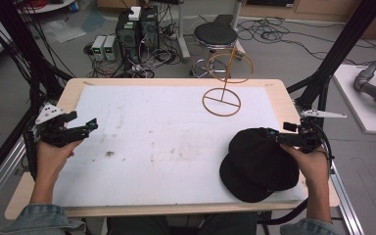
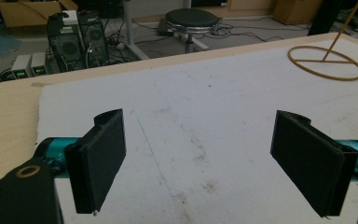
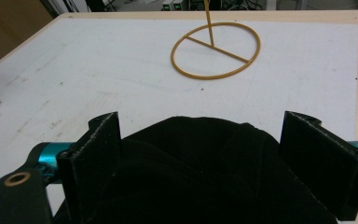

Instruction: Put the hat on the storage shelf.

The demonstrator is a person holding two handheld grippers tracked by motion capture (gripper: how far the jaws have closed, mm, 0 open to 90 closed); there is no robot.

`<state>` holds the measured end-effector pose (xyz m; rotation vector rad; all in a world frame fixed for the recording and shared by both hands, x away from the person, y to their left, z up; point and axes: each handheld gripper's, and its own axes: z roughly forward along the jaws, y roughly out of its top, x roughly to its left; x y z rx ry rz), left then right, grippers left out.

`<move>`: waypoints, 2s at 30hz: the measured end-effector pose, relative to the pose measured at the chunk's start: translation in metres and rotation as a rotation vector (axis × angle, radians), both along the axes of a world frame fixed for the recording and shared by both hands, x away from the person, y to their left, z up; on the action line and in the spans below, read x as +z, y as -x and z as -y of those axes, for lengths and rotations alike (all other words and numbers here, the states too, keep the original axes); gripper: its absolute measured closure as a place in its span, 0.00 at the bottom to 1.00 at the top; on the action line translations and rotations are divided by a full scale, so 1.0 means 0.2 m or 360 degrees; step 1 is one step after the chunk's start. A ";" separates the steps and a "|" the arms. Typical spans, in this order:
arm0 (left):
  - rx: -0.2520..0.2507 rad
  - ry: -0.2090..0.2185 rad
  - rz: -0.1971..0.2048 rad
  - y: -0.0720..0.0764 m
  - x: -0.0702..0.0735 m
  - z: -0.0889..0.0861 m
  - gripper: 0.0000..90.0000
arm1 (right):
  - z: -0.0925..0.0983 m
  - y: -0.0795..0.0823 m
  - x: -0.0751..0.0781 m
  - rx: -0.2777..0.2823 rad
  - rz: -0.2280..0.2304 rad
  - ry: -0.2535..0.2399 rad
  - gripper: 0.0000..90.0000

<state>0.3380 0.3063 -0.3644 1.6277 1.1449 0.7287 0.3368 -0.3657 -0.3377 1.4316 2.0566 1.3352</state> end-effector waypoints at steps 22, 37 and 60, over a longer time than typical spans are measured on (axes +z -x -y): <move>0.0002 0.0008 -0.0004 -0.01 0.01 -0.01 0.21 | 0.03 0.02 0.00 -0.0039 0.0009 -0.0031 0.14; 0.0012 0.0016 0.0012 -0.03 0.02 -0.02 0.21 | 0.07 0.03 -0.09 -0.0087 -0.0062 -0.0057 0.14; -0.0005 -0.0008 0.0003 -0.04 0.02 0.00 0.21 | 0.04 0.00 -0.20 0.0020 -0.0241 -0.0055 0.24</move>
